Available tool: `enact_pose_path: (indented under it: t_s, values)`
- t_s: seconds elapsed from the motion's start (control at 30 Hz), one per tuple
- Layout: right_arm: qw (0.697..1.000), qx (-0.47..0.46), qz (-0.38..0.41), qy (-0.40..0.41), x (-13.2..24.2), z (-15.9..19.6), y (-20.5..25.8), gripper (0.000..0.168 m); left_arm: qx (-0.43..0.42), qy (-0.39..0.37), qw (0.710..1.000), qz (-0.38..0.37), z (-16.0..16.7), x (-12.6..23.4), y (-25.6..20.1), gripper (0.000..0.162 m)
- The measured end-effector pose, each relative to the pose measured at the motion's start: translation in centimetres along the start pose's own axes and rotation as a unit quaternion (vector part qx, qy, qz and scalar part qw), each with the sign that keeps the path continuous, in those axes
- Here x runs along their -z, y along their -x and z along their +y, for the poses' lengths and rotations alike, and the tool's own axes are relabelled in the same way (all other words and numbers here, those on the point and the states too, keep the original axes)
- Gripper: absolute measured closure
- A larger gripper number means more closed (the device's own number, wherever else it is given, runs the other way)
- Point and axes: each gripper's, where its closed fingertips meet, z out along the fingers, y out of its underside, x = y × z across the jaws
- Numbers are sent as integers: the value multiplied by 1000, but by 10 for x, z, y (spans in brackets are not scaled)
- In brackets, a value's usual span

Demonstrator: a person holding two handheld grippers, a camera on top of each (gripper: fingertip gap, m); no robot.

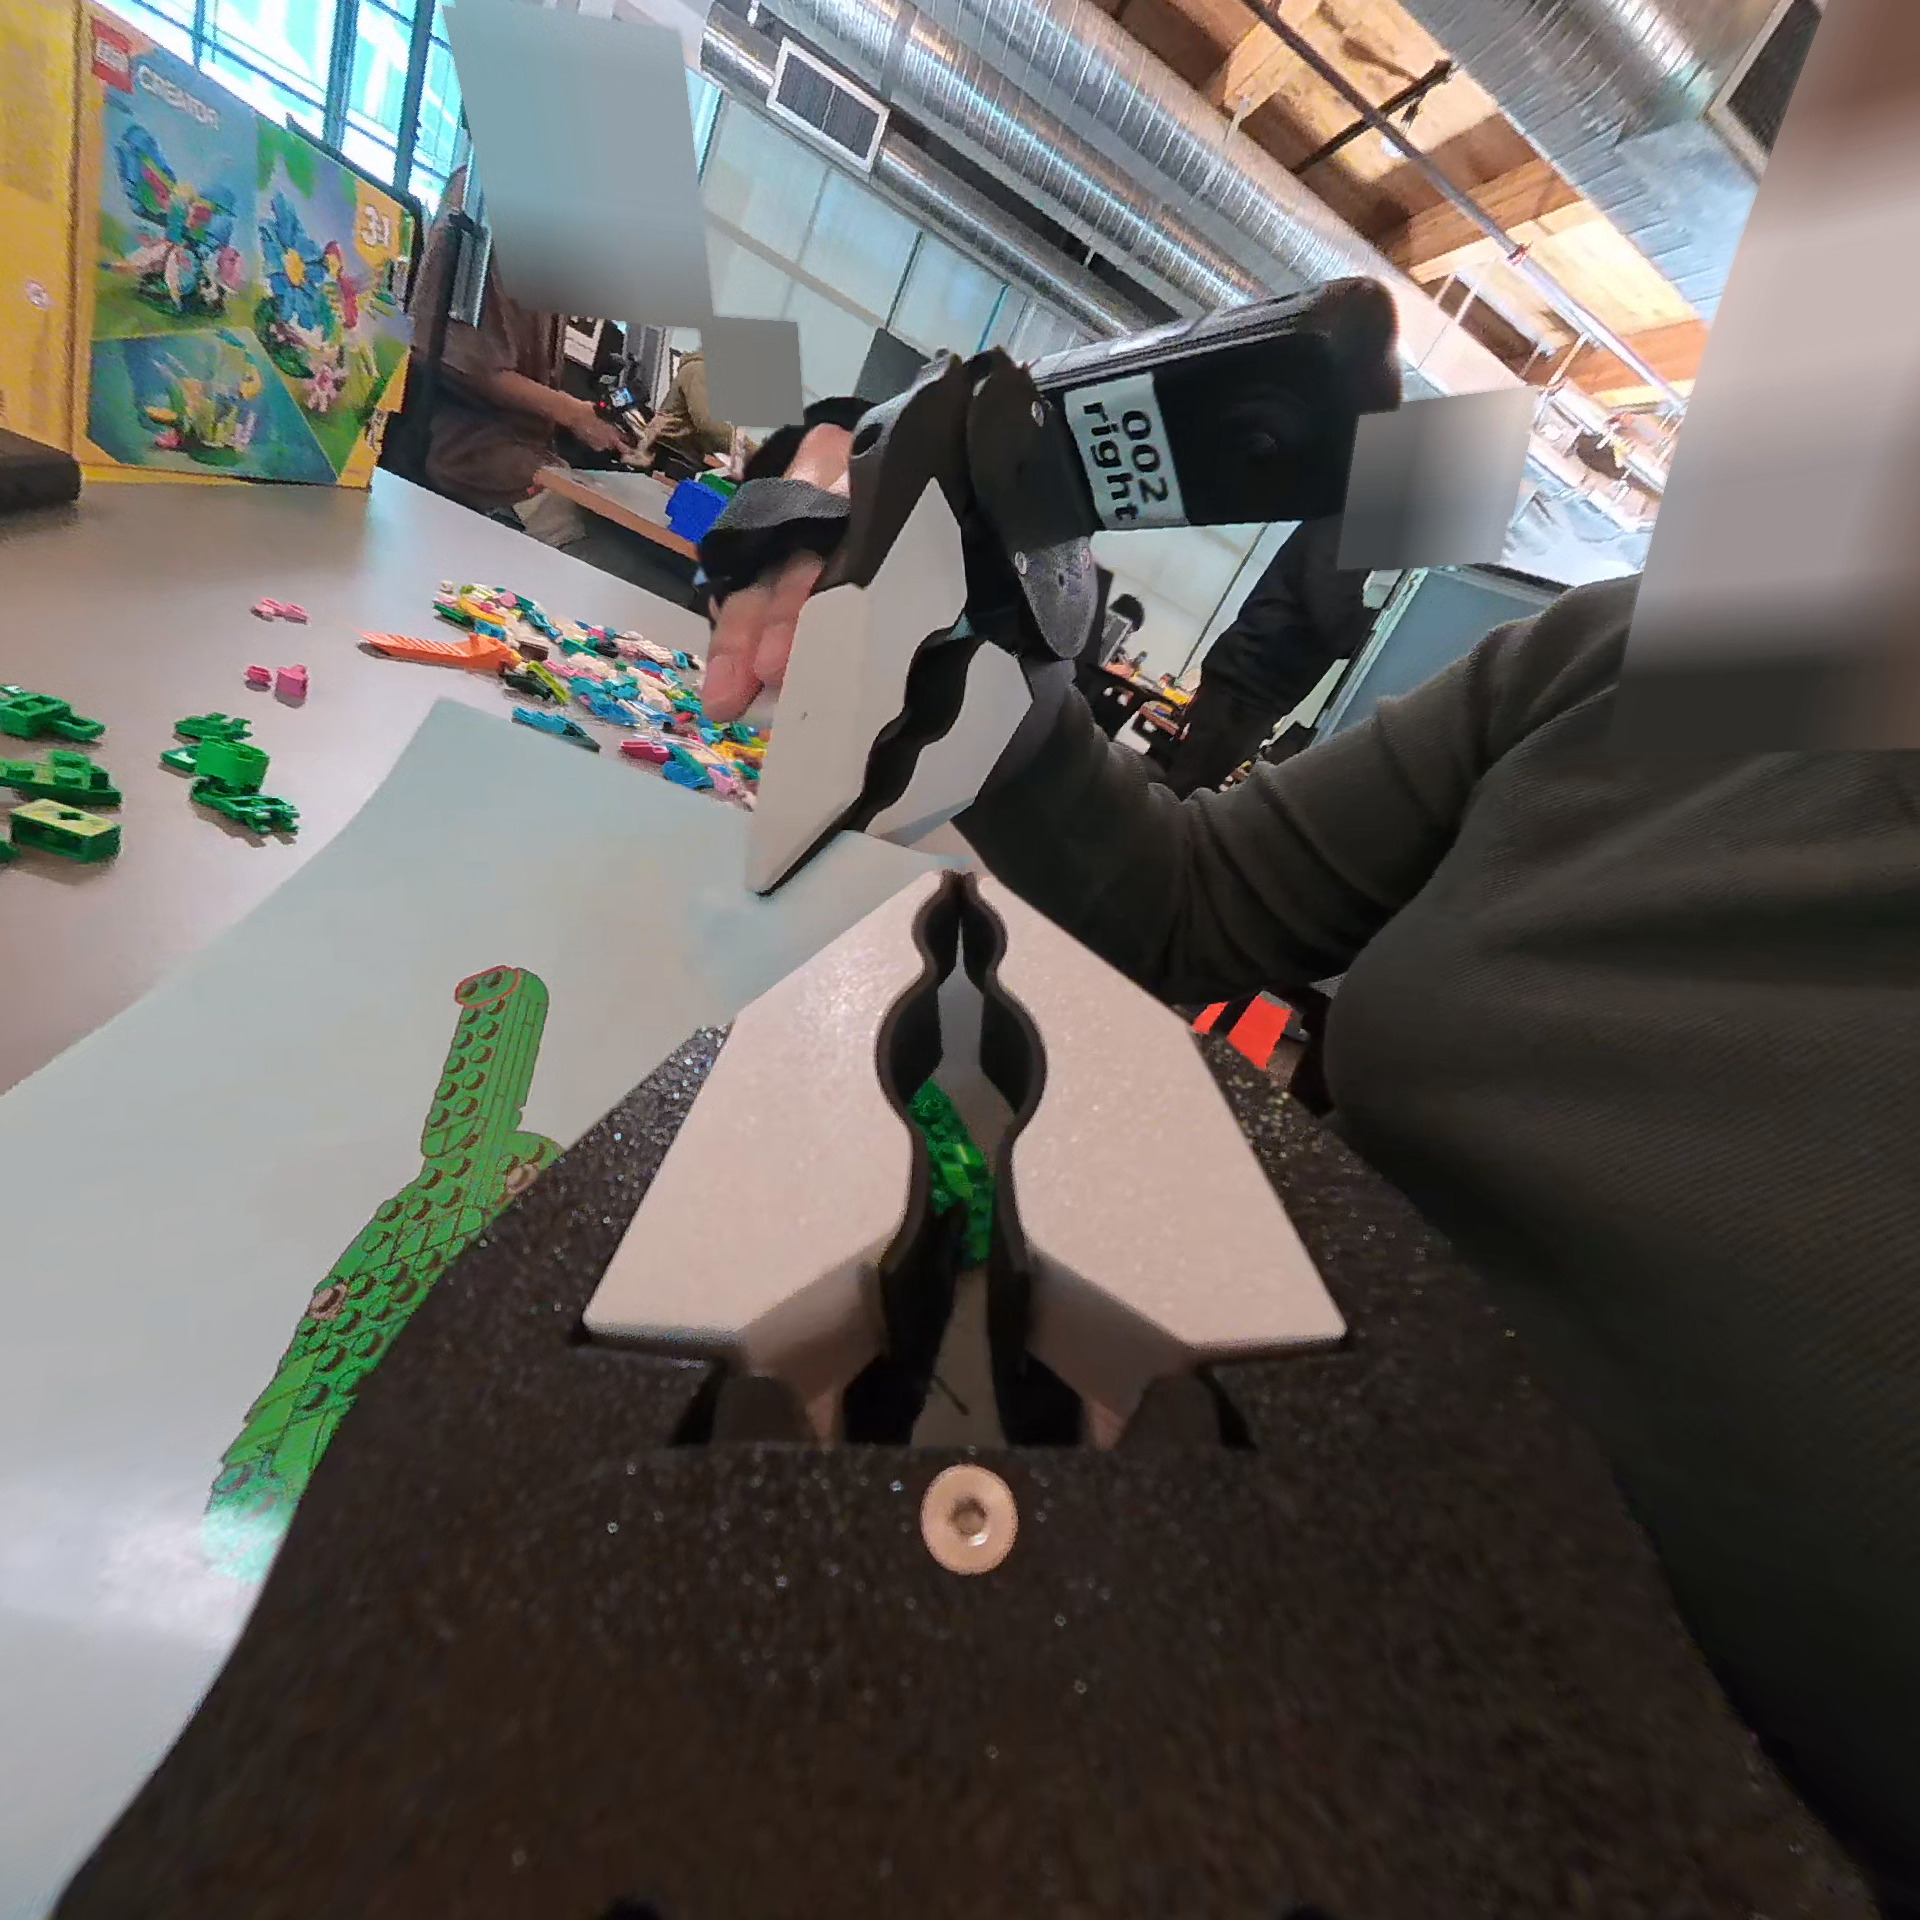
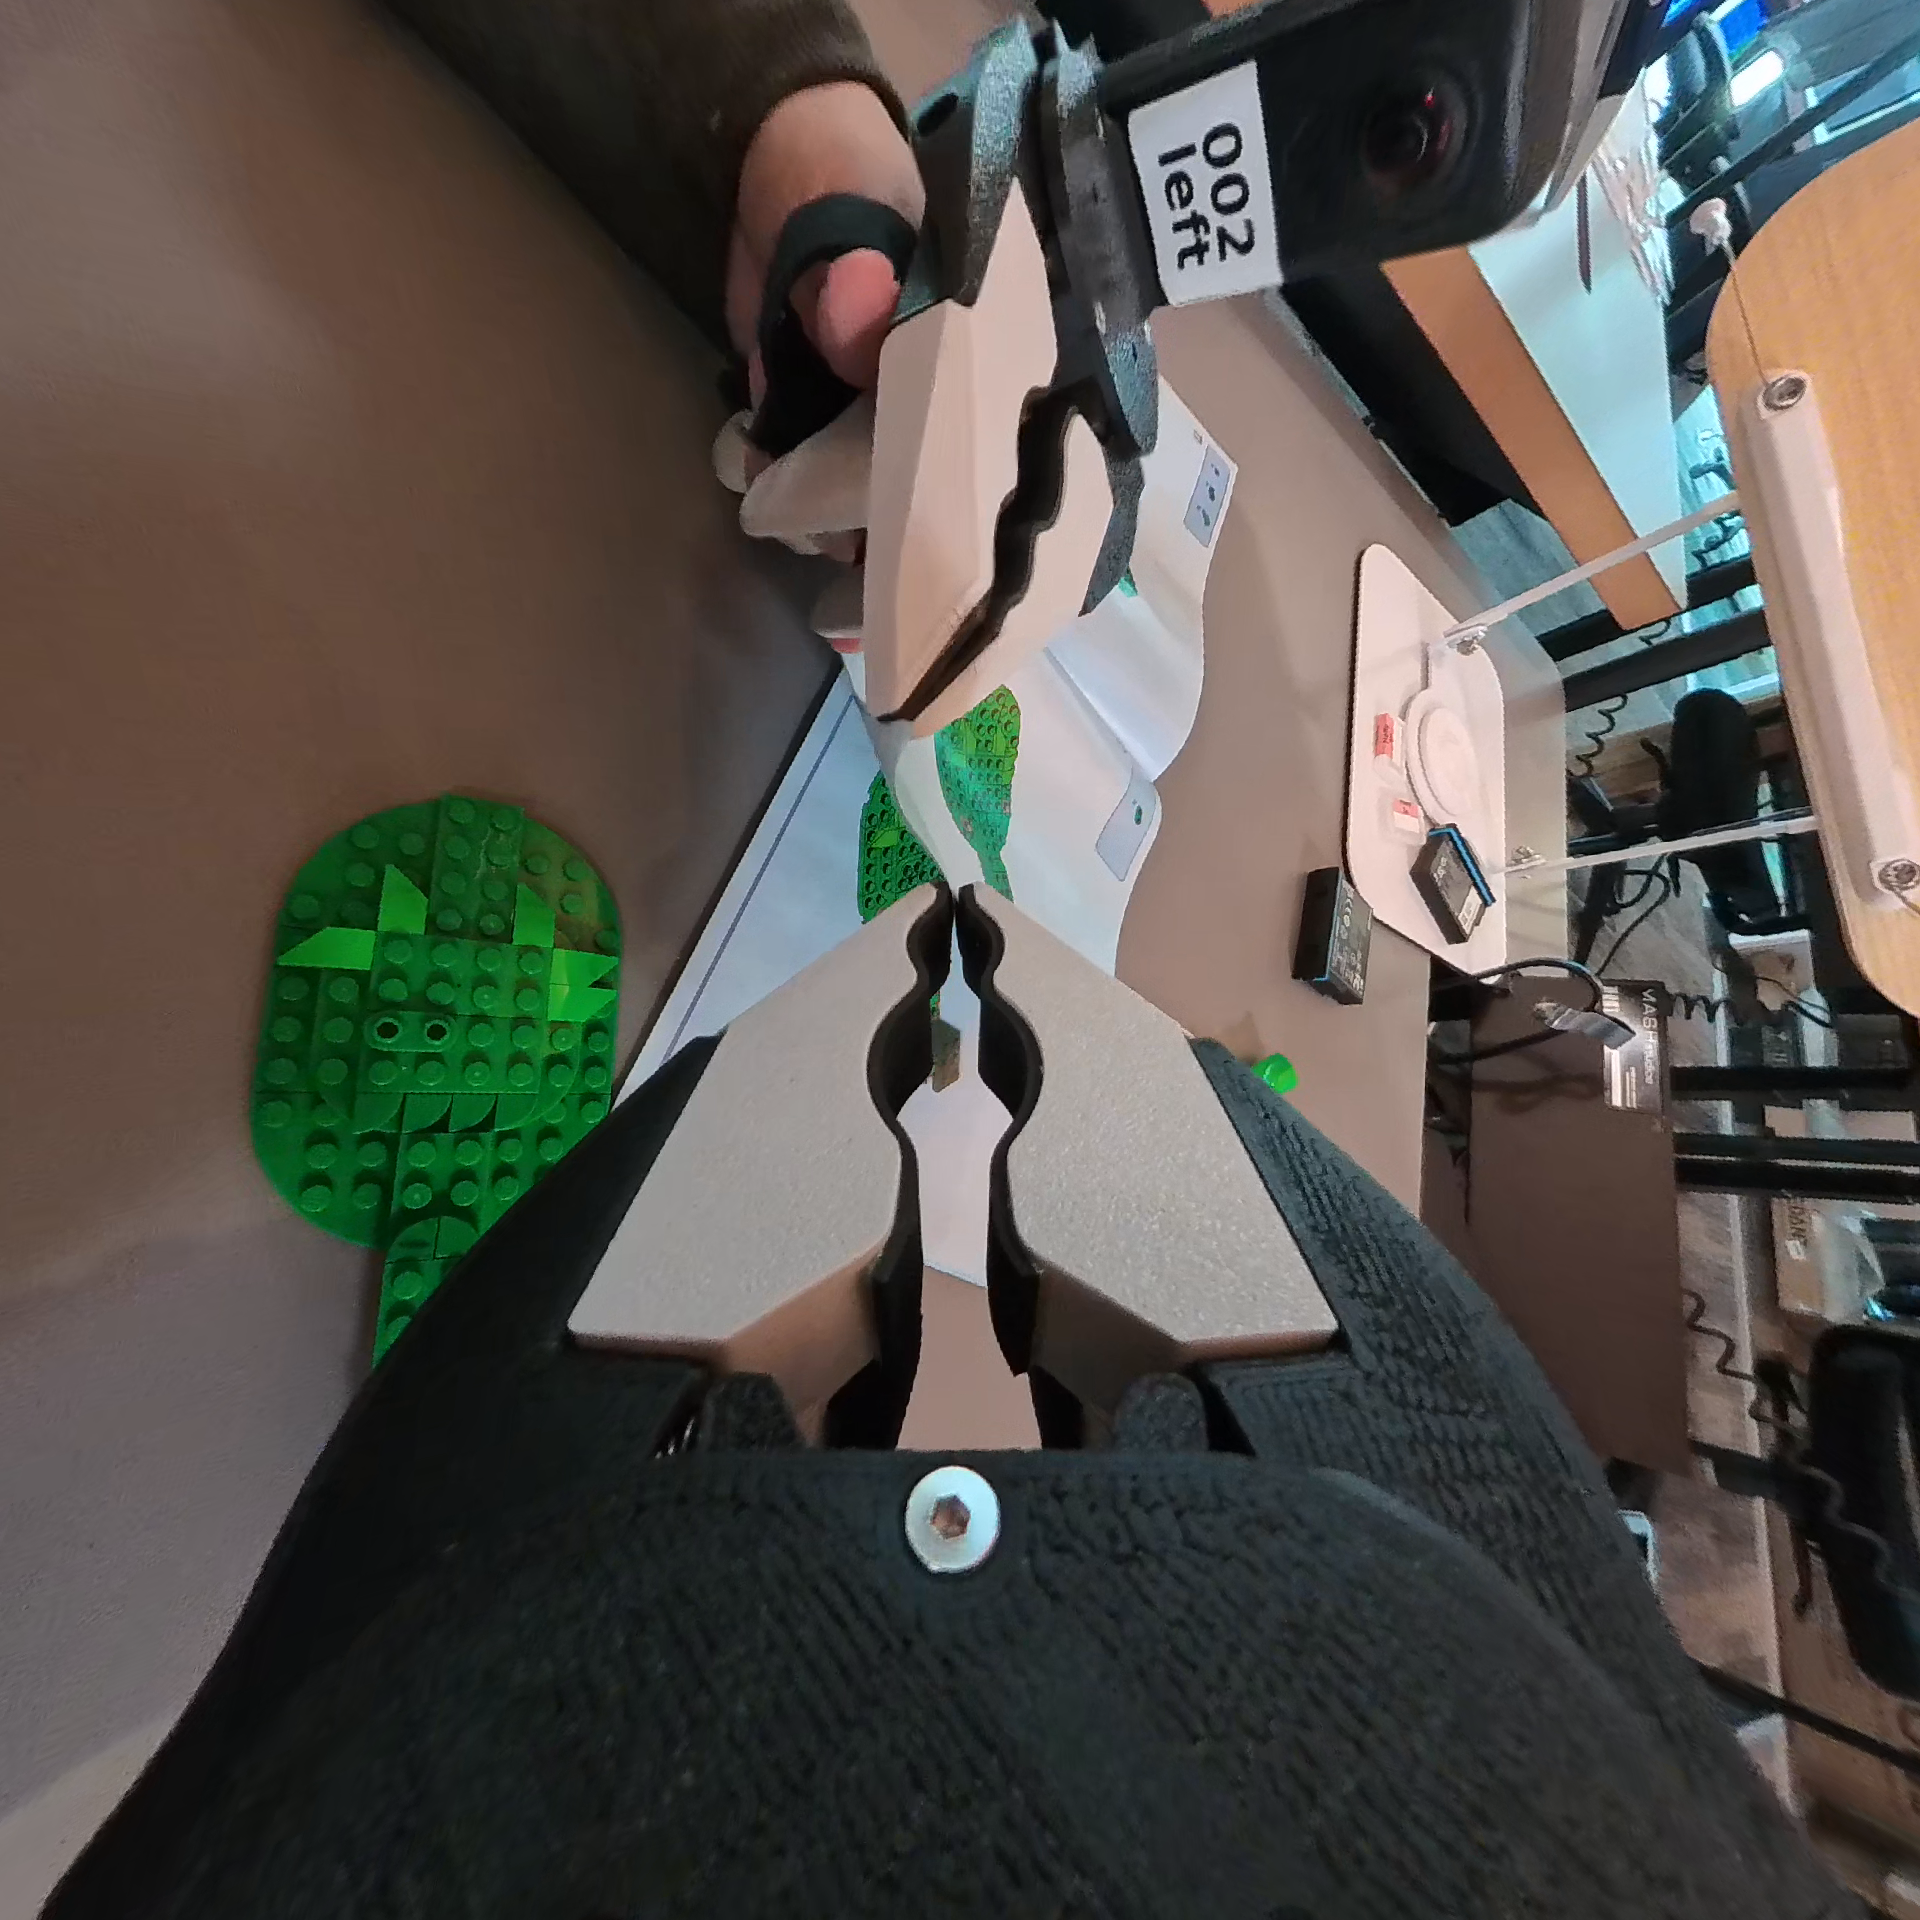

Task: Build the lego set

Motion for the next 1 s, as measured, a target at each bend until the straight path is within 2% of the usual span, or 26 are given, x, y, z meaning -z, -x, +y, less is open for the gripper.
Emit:
enact_pose_path:
  t_s: [1.0]
  values:
    - [1000, 16, 12, -13, 1, -6, -2, 168, 61, 7, 998, 34, 5, -2, -4, 162]
